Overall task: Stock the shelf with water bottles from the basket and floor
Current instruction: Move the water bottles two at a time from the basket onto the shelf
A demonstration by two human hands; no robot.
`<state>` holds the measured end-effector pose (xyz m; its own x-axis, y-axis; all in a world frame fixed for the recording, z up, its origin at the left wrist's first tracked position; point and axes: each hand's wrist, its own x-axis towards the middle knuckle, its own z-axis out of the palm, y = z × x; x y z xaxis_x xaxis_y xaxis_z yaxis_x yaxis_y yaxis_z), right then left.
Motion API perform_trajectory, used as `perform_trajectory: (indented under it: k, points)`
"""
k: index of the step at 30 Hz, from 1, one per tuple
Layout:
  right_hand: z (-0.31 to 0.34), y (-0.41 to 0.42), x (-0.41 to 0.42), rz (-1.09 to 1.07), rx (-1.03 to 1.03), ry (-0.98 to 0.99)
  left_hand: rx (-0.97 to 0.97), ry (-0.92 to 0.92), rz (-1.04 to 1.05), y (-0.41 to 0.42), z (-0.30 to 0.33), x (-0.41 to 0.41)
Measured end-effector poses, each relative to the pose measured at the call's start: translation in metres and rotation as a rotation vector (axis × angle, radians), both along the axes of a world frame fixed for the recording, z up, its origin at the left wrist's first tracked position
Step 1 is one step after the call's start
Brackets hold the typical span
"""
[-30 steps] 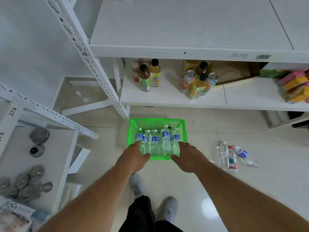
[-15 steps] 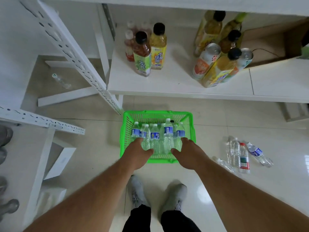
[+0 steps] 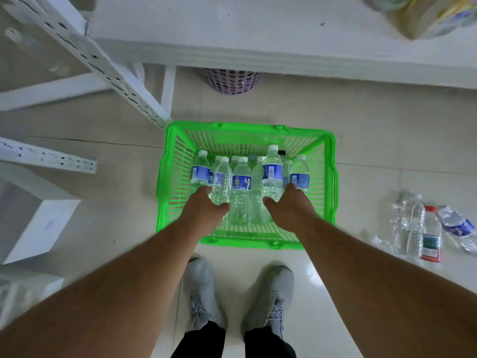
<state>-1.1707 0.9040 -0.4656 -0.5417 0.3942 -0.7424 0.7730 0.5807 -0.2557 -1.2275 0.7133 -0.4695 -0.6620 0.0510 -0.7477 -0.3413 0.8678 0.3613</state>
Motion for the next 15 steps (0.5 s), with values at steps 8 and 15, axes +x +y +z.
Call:
perform_trajectory:
  k: [8, 15]
  points:
    - [-0.112, 0.004, -0.033, -0.164, 0.085, 0.024, -0.031, -0.015, 0.003, 0.01, -0.113, -0.015]
    - [-0.152, 0.011, -0.041, -0.244, 0.169, 0.042, -0.138, -0.069, -0.015, 0.009, -0.168, -0.022]
